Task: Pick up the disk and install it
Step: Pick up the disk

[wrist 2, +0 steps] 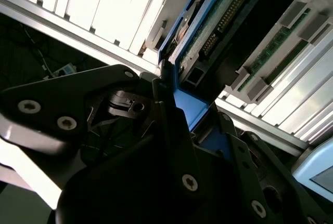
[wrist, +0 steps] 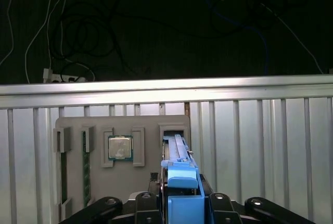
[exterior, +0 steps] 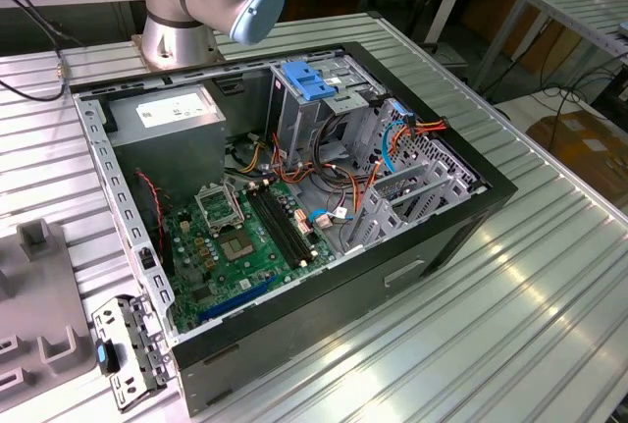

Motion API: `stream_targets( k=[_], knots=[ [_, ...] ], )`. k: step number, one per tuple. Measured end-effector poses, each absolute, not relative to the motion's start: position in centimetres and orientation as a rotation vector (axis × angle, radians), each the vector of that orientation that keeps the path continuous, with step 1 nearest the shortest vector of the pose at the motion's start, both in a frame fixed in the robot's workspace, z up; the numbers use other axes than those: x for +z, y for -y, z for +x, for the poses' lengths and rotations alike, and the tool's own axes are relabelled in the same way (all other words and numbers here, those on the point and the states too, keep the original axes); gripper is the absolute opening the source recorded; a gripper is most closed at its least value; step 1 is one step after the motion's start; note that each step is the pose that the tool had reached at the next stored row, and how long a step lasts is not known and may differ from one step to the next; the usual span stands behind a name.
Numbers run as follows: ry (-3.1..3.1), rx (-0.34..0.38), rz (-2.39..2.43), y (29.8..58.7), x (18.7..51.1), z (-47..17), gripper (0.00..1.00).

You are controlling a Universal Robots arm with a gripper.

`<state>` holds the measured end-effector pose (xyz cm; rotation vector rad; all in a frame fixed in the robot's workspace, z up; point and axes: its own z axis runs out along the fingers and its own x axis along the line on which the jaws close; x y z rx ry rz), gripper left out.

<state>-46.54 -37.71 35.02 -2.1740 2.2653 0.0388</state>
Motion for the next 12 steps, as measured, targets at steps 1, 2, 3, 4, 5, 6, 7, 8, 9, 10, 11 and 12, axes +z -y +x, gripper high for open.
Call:
stream_targets(
  k=[1, 2, 3, 4, 5, 6, 7, 8, 9, 10, 11, 12],
  knots=[
    [-2.265, 0.039, -2.174, 37.70, 35.04, -46.54, 0.37],
    [-2.265, 0.039, -2.174, 37.71, 35.07, -46.54, 0.37],
    [-2.265, 0.039, -2.174, 37.71, 35.11, -46.54, 0.37],
    [-2.265, 0.039, -2.174, 37.71, 35.16, -46.54, 0.37],
    [-2.265, 0.039, -2.174, 37.71, 35.19, -46.54, 0.37],
    [-2.265, 0.039, -2.174, 37.71, 35.25, -46.54, 0.37],
    [-2.265, 0.039, -2.174, 37.71, 35.29, -46.54, 0.37],
    [-2.265, 0.039, -2.174, 37.70, 35.32, -46.53, 0.37],
    [-2.265, 0.039, -2.174, 37.71, 35.34, -46.54, 0.37],
    [-2.265, 0.039, -2.174, 37.70, 35.35, -46.54, 0.37],
    [-2.265, 0.039, -2.174, 37.70, 35.36, -46.54, 0.37],
    [-2.265, 0.039, -2.174, 37.71, 35.38, -46.54, 0.37]
  ],
)
